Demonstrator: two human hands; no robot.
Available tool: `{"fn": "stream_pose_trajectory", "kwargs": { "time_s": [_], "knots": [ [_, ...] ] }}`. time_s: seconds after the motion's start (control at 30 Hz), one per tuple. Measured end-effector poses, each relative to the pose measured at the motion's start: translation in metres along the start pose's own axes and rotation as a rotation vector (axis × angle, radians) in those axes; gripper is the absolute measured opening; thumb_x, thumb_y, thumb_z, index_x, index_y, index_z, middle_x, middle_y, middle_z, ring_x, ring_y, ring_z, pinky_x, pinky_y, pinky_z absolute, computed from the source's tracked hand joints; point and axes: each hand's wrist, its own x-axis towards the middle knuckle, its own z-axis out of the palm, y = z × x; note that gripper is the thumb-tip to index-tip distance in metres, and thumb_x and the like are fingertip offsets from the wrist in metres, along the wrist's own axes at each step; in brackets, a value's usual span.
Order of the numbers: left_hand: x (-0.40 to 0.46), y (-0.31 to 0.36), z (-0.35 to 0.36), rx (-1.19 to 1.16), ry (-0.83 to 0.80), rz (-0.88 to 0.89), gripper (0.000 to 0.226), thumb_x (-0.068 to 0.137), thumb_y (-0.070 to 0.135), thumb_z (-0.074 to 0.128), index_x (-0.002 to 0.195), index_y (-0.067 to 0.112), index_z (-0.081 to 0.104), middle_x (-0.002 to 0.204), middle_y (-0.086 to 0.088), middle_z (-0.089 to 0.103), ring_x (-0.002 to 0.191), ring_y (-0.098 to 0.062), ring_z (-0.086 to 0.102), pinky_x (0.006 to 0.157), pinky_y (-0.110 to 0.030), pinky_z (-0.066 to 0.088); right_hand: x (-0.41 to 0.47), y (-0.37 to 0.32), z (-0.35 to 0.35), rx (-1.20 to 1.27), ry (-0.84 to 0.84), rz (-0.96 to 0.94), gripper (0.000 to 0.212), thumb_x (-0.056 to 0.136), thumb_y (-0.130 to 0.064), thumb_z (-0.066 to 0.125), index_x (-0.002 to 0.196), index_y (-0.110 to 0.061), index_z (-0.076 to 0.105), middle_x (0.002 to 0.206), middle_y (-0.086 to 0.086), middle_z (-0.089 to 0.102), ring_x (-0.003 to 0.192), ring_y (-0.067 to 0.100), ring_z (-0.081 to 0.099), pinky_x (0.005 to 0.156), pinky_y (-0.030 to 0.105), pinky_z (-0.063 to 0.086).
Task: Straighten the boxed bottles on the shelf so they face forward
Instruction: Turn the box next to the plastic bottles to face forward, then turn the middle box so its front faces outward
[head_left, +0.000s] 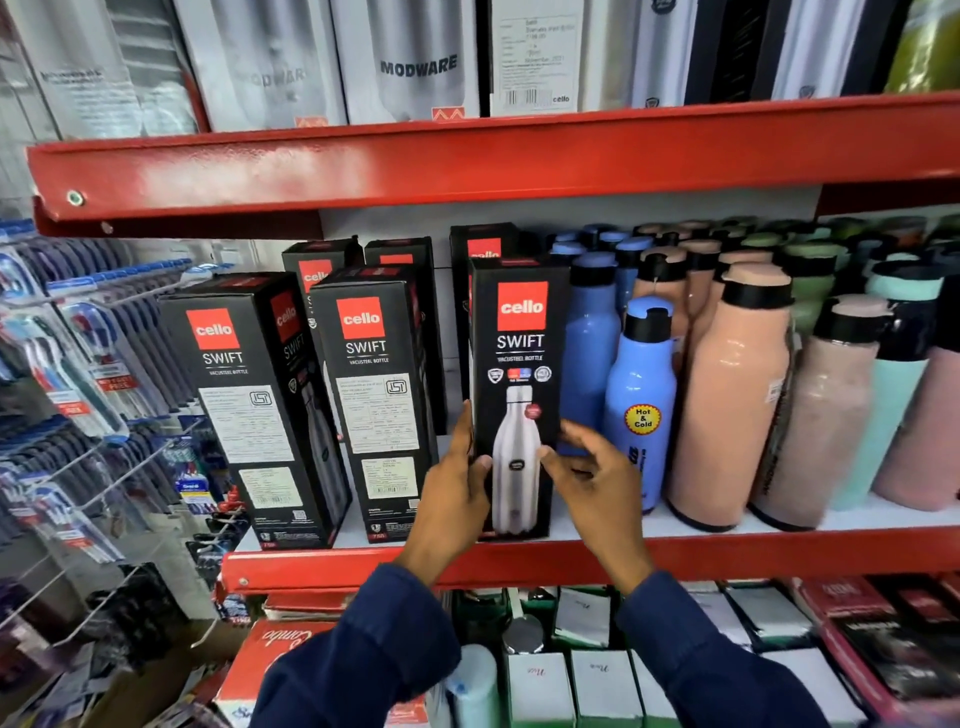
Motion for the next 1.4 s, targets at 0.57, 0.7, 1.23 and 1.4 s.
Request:
{"fn": "stream_pose_trajectory", "kwargs": {
  "time_s": [0.57, 0.7, 1.23, 1.4],
  "knots": [
    [-0.047, 0.000, -0.040, 0.138, 0.137, 0.070, 0.033, 0.097, 0.014, 0.059, 0.129, 0.018, 0.065, 0.094, 0.011, 0.072, 0.070, 0.012, 0.058, 0.070, 0.001, 0.047, -0.032, -0.018, 0.007, 0.004, 0.275, -0.119, 0.021, 0.083, -0.003, 0.068, 0.098, -0.018, 0.067, 0.092, 0.000, 0.070, 0.077, 0.014, 0.065, 0.069, 0.023, 0.054],
    [-0.064, 0.003, -0.077, 0.227, 0.421, 0.056, 0.024, 0.090, 0.018, 0.066, 0.113, 0.013, 0.073, 0.097, -0.002, 0.079, 0.073, -0.006, 0.072, 0.074, -0.023, 0.062, -0.052, -0.044, 0.030, 0.044, 0.047, -0.165, 0.025, 0.084, 0.001, 0.062, 0.098, -0.018, 0.071, 0.090, -0.005, 0.074, 0.082, 0.011, 0.069, 0.074, 0.018, 0.054],
    [-0.037, -0.021, -0.099, 0.126, 0.319, -0.108, 0.075, 0.083, 0.028, 0.072, 0.148, 0.016, 0.036, 0.118, -0.002, 0.072, 0.089, -0.020, 0.069, 0.089, -0.025, 0.054, -0.054, -0.066, 0.110, -0.081, -0.164, -0.051, 0.042, 0.096, -0.004, 0.046, 0.136, -0.012, 0.054, 0.101, -0.002, 0.070, 0.106, 0.016, 0.059, 0.085, 0.020, 0.048],
    [-0.040, -0.018, -0.106, -0.060, 0.338, -0.044, 0.085, 0.067, 0.033, 0.086, 0.136, 0.043, 0.038, 0.115, 0.023, 0.066, 0.107, 0.002, 0.066, 0.100, -0.034, 0.055, -0.061, -0.070, 0.109, 0.033, -0.111, -0.060, 0.035, 0.100, -0.013, 0.045, 0.131, -0.019, 0.059, 0.123, -0.015, 0.063, 0.112, -0.011, 0.058, 0.095, 0.009, 0.045]
  ]
}}
